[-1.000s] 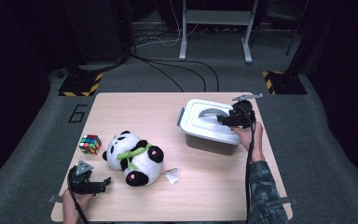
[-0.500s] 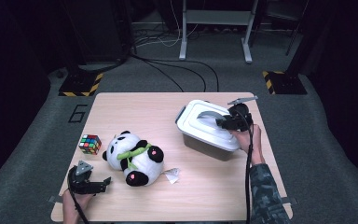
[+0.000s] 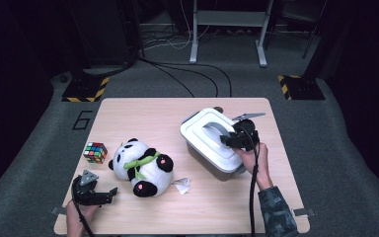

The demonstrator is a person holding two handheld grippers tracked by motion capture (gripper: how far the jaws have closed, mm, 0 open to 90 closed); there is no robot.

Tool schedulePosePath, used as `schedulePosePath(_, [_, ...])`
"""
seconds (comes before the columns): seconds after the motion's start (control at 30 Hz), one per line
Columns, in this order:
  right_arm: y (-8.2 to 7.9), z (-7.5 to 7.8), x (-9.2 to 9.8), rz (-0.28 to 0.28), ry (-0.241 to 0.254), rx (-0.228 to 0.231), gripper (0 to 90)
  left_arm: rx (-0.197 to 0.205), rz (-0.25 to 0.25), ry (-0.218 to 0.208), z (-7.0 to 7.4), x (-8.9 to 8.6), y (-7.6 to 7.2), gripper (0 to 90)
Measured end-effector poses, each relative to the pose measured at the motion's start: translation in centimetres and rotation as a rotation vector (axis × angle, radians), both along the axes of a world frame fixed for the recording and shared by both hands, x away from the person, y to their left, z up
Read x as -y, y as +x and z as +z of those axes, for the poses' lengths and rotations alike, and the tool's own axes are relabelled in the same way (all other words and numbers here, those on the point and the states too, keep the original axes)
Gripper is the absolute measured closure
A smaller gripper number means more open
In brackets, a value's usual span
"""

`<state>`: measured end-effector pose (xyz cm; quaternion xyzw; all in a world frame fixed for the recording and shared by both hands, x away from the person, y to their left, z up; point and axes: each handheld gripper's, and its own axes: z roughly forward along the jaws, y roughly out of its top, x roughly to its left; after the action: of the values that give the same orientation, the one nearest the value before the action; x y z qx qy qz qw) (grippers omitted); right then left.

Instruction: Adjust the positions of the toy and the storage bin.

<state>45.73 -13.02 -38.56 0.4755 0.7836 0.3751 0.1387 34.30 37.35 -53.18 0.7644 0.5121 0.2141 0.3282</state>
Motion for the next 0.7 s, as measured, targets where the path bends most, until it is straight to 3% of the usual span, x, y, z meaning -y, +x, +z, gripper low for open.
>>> schedulePosePath(0.13, [-0.5,-0.2,-1.2,0.021,0.028,-0.012,64.0,0.003,0.001,0.001,0.0,0.0,0.0,0.9])
schedulePosePath(0.3, [-0.9,-0.3,-2.7,0.046,0.021,-0.006,65.1,0.002,0.0,0.002,0.0,0.0,0.0,0.9])
schedulePosePath(0.53, [-1.1,-0.2,-3.7,0.084,0.014,0.002,65.9,0.003,0.001,0.001,0.0,0.0,0.0,0.9])
schedulePosePath(0.7, [-1.1,-0.2,-3.9,0.107,0.039,-0.013,66.1,0.004,0.002,0.001,0.0,0.0,0.0,1.0])
